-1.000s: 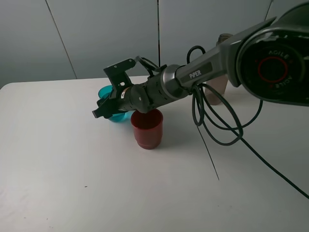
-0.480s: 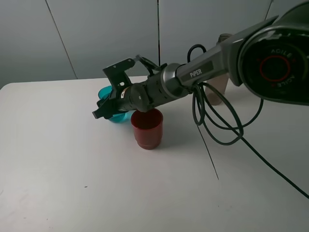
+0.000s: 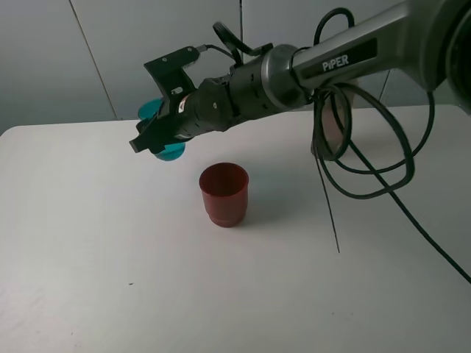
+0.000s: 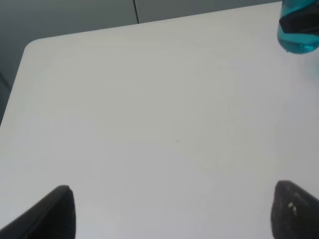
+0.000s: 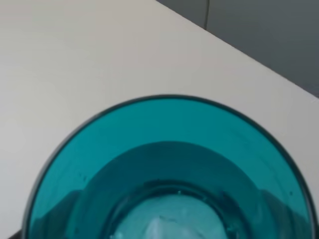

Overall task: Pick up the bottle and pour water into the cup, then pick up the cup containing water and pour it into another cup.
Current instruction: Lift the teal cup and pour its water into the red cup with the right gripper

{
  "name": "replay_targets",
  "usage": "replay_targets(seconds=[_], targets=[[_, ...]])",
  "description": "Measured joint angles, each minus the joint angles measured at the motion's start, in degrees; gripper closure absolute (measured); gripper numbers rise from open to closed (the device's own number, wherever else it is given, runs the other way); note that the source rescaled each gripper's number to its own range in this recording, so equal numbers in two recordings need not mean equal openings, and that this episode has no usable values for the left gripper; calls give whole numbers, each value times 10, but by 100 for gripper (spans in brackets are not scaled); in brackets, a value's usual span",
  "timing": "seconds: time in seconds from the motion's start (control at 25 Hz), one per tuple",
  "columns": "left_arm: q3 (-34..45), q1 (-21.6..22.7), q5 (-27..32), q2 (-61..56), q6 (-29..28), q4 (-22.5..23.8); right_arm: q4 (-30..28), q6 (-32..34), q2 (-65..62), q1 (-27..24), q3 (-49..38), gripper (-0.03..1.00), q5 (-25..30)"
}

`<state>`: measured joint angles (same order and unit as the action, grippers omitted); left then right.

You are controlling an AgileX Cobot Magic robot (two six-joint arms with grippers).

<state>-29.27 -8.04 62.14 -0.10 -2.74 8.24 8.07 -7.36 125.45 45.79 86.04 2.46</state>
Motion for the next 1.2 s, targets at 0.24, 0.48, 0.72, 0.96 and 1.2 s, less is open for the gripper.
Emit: replay_targets(seconds=[0.24,0.48,0.72,0.96,1.2], targets=[[0,0,0,0,0,0,-36,-1,-77,-9,0,83,114],[0,0,0,0,0,0,-74,11,-159,-16,-43,83,191],[0,0,0,0,0,0,-75,26,-252,-32,-158,83,183],[0,0,-1,0,0,0,-81,35,-340,-56,-252,84,183],[0,0,-1,0,1,0,-101,36,-400,-58,-328,84,176]])
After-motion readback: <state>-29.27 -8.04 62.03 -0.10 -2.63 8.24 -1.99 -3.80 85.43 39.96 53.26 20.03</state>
